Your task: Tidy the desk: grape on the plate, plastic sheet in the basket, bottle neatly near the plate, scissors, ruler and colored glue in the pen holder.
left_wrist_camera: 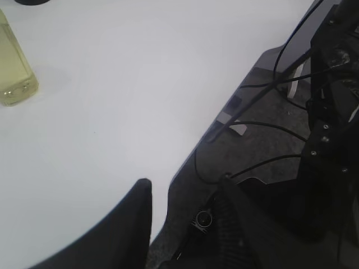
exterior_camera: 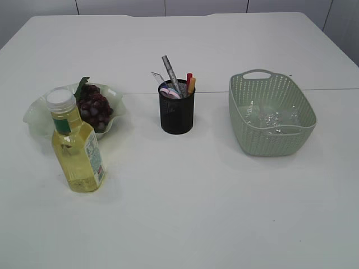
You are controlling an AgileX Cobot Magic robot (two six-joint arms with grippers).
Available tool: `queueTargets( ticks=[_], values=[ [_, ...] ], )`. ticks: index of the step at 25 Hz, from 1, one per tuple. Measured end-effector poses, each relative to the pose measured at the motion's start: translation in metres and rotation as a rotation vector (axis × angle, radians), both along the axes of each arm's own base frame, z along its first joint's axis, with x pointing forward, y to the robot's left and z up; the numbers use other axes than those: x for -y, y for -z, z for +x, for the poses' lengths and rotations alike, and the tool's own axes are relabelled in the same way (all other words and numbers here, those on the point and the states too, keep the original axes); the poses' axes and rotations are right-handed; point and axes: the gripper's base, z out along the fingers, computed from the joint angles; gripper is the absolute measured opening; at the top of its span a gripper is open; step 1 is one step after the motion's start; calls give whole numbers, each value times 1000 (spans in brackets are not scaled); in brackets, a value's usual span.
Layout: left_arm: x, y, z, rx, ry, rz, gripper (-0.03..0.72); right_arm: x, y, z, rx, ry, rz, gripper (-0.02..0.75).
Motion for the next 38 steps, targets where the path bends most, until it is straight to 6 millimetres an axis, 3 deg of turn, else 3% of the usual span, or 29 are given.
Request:
queueTargets(
  ticks=[6,12,27,38],
  values=[
    [0,0,0,1,1,1,288,-2,29,7,-63,18,-62,365],
    [10,2,9,56,-11,-79,288,-1,40,9,-107,26,-106,364],
    [11,2,10,70,-40,-93,288,-1,40,9,-113,40,-109,363],
    [17,2,11,94,-577,-73,288,-5,40,6,-133,432,-86,363]
  ],
)
